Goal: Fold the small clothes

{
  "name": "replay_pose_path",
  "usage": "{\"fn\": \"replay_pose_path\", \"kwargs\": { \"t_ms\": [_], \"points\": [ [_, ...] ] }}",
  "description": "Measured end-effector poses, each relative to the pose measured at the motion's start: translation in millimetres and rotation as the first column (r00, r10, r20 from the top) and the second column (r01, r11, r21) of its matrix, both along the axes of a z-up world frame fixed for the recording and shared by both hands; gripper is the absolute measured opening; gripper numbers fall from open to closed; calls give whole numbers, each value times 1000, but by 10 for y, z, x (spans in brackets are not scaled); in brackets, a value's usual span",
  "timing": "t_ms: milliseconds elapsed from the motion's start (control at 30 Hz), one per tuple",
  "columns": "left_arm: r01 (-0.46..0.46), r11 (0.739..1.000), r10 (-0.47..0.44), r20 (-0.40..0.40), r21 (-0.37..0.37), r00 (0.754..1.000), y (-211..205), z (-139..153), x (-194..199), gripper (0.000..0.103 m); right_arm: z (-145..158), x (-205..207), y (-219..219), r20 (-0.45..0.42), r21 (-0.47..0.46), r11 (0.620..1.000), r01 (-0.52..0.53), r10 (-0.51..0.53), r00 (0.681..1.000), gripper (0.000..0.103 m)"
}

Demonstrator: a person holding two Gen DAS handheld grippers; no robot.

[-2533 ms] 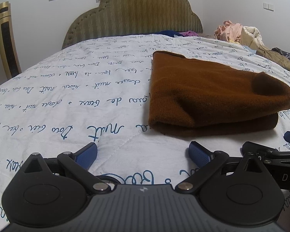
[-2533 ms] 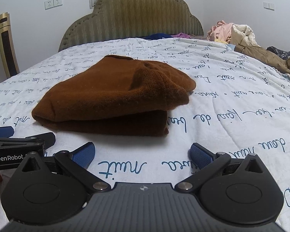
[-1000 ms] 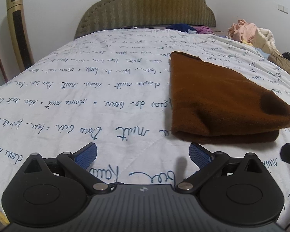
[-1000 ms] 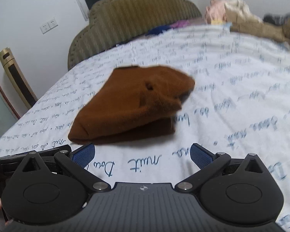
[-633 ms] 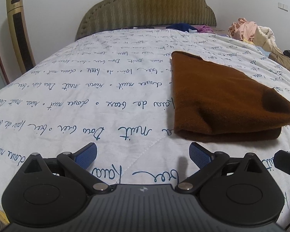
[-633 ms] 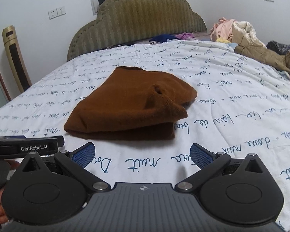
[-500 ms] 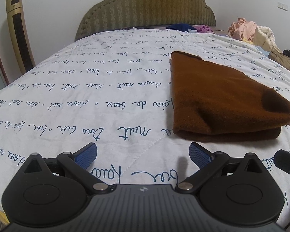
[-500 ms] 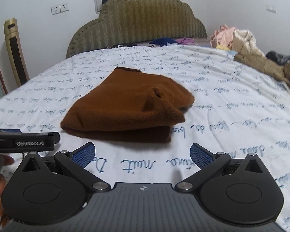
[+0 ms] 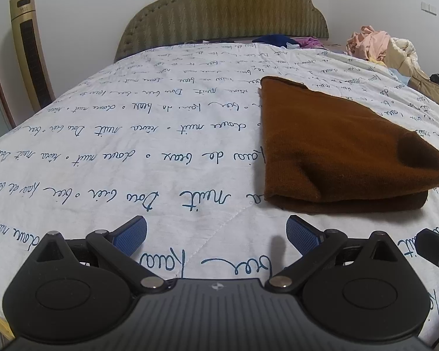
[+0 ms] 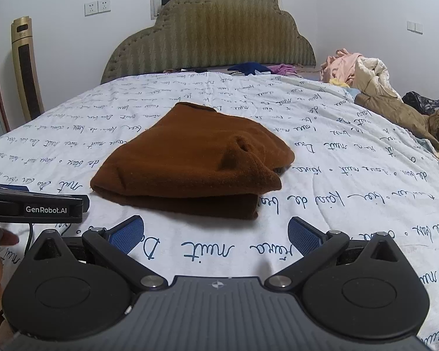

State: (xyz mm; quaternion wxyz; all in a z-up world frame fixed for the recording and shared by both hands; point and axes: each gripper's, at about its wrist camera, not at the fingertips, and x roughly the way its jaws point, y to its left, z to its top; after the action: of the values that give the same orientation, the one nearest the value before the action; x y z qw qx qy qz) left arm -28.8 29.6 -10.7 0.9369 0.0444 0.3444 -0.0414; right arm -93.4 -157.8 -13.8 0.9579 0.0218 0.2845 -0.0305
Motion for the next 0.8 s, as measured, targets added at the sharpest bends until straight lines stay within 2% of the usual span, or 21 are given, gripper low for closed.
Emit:
{"fn": "replay_pose_path", "kwargs": {
  "t_ms": [400, 800],
  "points": [
    [-26, 1000, 26, -11, 3, 1000, 44, -24, 29, 102, -1, -7, -21, 3, -2, 1000, -1, 1, 1000, 103],
    [-9, 1000, 9, -14, 2, 1000, 52, -3, -24, 102, -18, 33, -77, -5, 2, 1000, 20, -20, 1000, 103]
  ]
}}
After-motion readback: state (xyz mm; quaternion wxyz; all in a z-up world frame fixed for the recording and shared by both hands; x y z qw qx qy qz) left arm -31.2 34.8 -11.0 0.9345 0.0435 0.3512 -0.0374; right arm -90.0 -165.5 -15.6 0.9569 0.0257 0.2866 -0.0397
